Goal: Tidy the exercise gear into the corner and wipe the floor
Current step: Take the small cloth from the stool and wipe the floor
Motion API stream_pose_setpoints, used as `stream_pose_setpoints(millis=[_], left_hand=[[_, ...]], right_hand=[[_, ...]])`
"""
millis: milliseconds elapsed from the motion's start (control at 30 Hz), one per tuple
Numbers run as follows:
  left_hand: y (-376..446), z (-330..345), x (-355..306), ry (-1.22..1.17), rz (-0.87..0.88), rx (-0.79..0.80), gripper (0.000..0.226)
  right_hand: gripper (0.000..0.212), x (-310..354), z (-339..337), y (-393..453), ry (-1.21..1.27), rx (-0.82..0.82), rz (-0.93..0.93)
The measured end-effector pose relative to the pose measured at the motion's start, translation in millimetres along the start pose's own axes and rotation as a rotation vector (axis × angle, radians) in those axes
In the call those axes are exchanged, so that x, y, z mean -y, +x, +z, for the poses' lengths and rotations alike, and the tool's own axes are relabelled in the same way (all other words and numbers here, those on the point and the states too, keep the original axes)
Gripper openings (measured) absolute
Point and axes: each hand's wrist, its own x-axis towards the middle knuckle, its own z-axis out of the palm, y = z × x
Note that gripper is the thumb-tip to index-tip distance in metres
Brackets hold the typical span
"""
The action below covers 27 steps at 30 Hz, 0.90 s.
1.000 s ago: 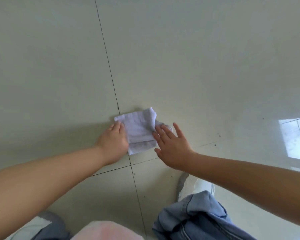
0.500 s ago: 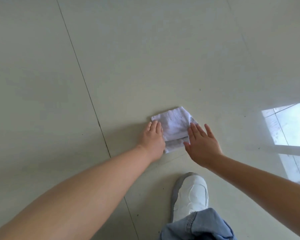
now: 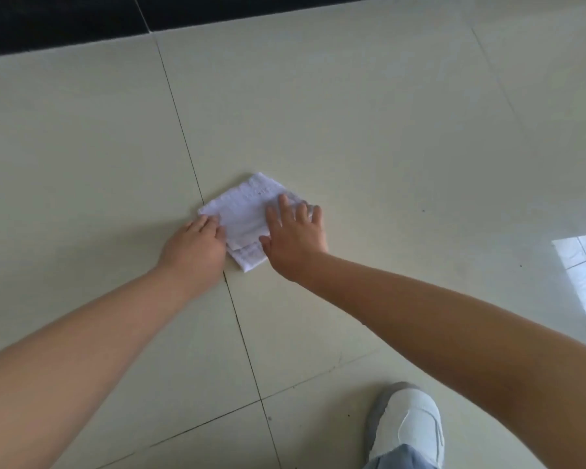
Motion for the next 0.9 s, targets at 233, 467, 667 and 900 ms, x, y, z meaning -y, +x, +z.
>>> stream_pose_setpoints(millis=[233, 467, 667, 900], left_hand=[[-28, 25, -12, 0.018, 0.227, 0.006, 0.053], [47, -13, -114, -0.05, 0.331, 0.145, 0.058], [103, -35, -186, -0.03, 0.282, 0.107, 0.052], [139, -57, -114, -0.02, 0.098, -0.006, 0.048]], right_hand=[[0.062, -18, 21, -52, -0.143, 0.18, -0.086], [0.063, -97, 40, -83, -0.043, 0.253, 0.374], [0.058, -153, 39, -54, 0.263, 0.048, 0.655], [0.051, -151, -1, 42, 0.383, -0.164, 0.419]])
